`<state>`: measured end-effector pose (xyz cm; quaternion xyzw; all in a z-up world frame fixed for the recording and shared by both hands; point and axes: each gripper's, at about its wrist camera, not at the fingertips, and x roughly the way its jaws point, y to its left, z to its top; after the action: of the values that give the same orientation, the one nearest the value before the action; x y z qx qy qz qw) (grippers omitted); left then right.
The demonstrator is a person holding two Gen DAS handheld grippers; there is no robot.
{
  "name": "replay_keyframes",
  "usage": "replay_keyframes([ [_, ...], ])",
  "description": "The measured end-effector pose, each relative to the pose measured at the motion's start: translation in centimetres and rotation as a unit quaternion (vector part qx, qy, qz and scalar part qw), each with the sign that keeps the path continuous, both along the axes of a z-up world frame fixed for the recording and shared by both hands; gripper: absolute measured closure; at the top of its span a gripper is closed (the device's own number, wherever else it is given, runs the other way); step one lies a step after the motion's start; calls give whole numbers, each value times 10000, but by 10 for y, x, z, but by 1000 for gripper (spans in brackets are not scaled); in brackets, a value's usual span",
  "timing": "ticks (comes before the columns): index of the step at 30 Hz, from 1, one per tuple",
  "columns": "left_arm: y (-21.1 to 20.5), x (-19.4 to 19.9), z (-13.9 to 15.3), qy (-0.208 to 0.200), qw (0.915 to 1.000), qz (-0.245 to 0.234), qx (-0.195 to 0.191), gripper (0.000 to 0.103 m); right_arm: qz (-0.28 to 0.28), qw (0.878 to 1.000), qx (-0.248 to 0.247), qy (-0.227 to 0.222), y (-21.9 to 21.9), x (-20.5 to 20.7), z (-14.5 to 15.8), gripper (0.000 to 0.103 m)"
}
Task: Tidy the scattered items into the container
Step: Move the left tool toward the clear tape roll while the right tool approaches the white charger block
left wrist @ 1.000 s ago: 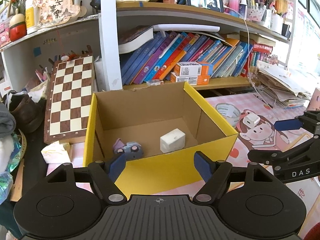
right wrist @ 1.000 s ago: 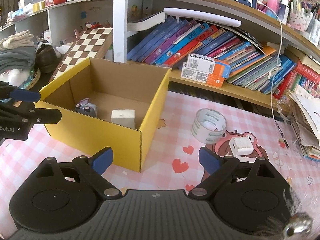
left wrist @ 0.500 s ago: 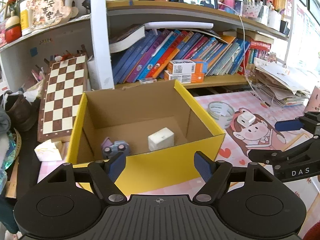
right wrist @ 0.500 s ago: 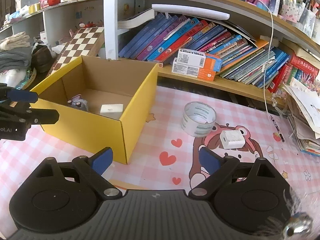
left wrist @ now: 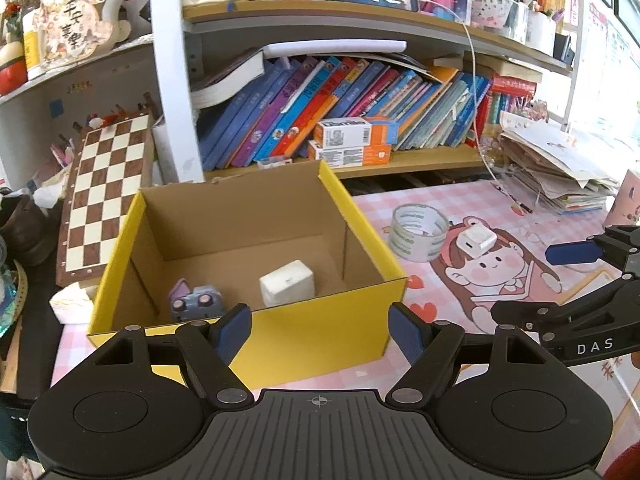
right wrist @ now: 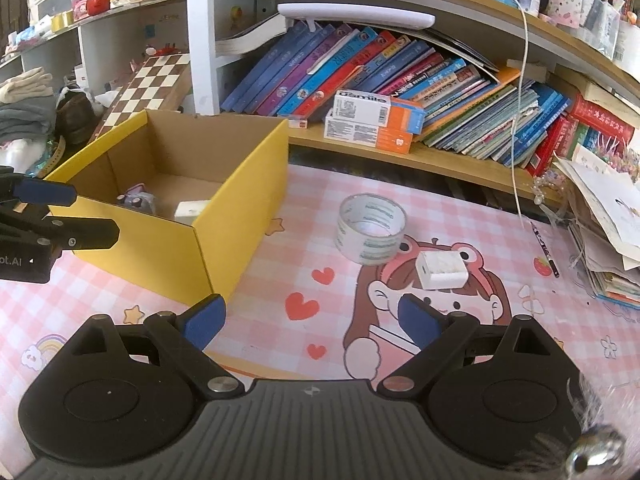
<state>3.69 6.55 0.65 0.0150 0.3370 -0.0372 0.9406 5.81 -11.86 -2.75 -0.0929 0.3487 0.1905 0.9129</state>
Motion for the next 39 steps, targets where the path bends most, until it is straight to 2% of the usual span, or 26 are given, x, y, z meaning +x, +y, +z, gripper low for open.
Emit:
replay_keyframes([
  [14, -49, 13, 0, 14, 9999, -87, 79, 26, -33, 9999, 116, 69, -47, 13, -8, 9],
  [26, -98, 31, 4, 56, 9988, -406, 268, 26, -220, 9992, 294, 130, -86, 28, -15, 9],
  [39, -132, 57, -12, 276, 9966, -711, 329, 26, -440, 9983, 278, 263, -117, 46, -26, 9],
])
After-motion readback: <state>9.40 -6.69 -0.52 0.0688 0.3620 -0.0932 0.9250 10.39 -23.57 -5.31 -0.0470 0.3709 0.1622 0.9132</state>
